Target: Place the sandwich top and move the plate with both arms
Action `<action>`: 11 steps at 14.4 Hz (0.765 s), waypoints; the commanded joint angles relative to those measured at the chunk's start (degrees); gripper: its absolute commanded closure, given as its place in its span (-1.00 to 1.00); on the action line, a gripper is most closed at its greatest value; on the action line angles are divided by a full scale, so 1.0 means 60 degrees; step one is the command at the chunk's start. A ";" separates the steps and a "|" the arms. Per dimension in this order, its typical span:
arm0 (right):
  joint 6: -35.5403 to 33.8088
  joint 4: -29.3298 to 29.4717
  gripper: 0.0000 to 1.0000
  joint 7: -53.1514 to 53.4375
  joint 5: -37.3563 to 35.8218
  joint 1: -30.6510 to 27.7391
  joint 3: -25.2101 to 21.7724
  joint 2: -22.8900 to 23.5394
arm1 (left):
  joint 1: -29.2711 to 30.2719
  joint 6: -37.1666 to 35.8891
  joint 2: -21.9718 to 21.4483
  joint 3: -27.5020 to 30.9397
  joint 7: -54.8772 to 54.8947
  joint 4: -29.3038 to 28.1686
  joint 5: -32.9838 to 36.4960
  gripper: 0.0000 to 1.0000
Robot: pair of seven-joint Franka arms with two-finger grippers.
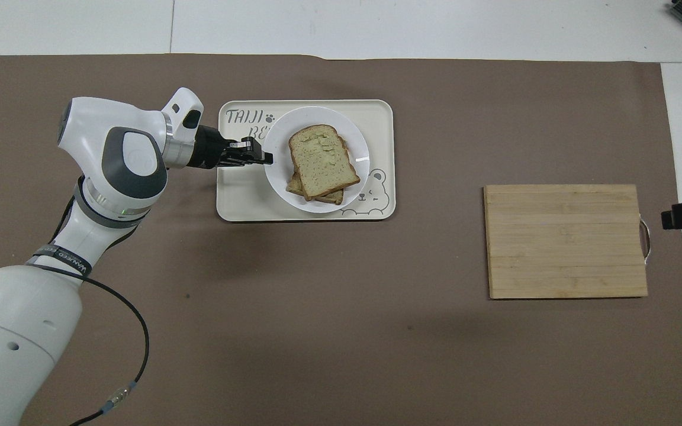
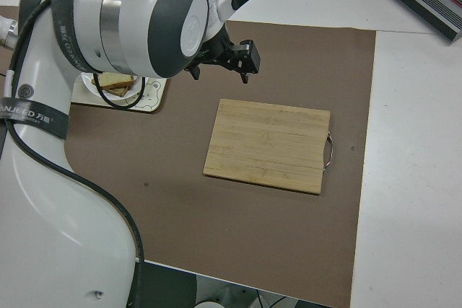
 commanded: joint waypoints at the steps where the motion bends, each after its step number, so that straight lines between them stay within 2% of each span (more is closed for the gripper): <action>1: -0.0018 0.0047 -1.00 -0.0137 0.0015 -0.0070 0.0043 0.0013 | -0.0060 -0.0049 0.0018 0.0087 -0.0092 0.0193 0.0358 0.69; 2: -0.0018 0.0047 -1.00 -0.0137 0.0015 -0.0070 0.0043 0.0013 | -0.0046 -0.0108 0.0004 0.0087 -0.0092 0.0178 0.0505 0.25; 3: -0.0018 0.0047 -1.00 -0.0137 0.0015 -0.0070 0.0028 0.0013 | -0.0060 -0.0022 -0.0025 0.0130 -0.0049 0.0163 0.0695 -0.07; 6: -0.0018 0.0047 -1.00 -0.0137 0.0015 -0.0070 0.0028 0.0013 | 0.0086 -0.0166 -0.0390 0.0160 -0.0136 0.0193 0.2172 -0.25; 7: -0.0018 0.0047 -1.00 -0.0137 0.0015 -0.0070 0.0043 0.0013 | 0.0173 -0.0341 -0.0537 0.0174 -0.0136 0.0178 0.2336 -0.27; 8: -0.0018 0.0047 -1.00 -0.0137 0.0015 -0.0070 0.0043 0.0013 | 0.0218 -0.0329 -0.0596 0.0189 -0.0121 0.0192 0.2425 -0.49; 9: -0.0018 0.0047 -1.00 -0.0137 0.0015 -0.0070 0.0043 0.0013 | 0.0189 -0.0285 -0.0655 0.0305 -0.0121 0.0221 0.2643 -0.81; 11: -0.0018 0.0047 -1.00 -0.0137 0.0015 -0.0070 0.0043 0.0013 | 0.0218 -0.0401 -0.0962 0.0467 -0.0107 0.0222 0.3432 -1.00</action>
